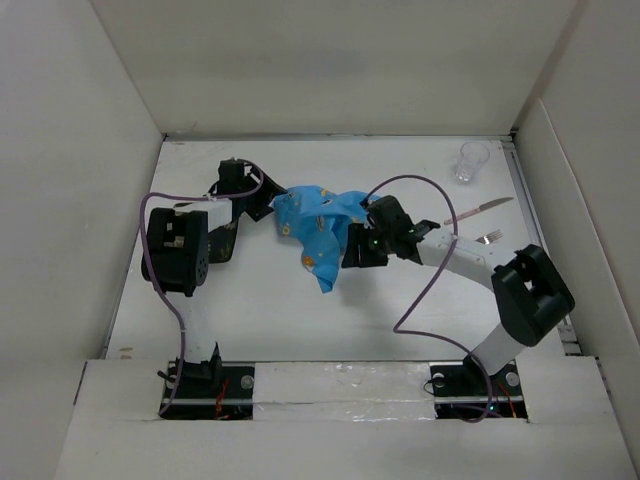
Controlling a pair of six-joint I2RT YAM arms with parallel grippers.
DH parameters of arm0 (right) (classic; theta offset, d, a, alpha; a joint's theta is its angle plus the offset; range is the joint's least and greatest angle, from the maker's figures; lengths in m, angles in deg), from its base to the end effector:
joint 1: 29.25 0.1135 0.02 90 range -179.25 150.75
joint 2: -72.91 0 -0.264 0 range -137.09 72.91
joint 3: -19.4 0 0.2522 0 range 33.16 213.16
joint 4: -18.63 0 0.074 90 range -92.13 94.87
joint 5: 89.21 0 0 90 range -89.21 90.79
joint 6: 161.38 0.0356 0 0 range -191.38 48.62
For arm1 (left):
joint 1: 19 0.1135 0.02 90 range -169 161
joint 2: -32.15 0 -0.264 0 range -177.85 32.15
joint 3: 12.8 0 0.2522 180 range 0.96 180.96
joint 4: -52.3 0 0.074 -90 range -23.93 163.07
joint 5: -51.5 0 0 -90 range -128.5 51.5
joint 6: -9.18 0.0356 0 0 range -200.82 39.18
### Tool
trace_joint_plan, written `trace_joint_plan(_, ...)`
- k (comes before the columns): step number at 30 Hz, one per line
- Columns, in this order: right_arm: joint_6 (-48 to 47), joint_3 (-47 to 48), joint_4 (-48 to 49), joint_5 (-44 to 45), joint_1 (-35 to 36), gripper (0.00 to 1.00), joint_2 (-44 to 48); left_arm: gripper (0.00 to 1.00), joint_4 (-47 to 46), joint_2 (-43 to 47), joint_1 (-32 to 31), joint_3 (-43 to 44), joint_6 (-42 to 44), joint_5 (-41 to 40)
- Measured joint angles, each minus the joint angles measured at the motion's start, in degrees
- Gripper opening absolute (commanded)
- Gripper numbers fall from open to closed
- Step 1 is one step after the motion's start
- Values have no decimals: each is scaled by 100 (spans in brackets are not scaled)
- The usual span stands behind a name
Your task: Set the dinner table for one person
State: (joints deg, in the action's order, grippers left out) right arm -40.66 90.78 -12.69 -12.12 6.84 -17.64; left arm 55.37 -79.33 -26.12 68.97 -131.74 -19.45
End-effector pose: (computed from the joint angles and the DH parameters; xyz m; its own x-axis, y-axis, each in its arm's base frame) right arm 0.2619 0.2008 0.2108 -0.8880 -0.0311 -0.4589 -0.2739 0.8373 0.4732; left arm 0.4215 -0.0644 0.1759 -0.6410 -0.6594 -0.3928 -0.1715 0.6219 -0.7641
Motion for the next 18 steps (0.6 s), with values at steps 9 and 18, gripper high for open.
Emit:
trace_joint_plan(9,116,9,535,-573,120,60,-1023,59,-195,-236,9,0,-173,-48)
trace_joint_plan(18,501,9,1198,-807,422,28,-1366,18,-321,-238,9,-2,-313,-48)
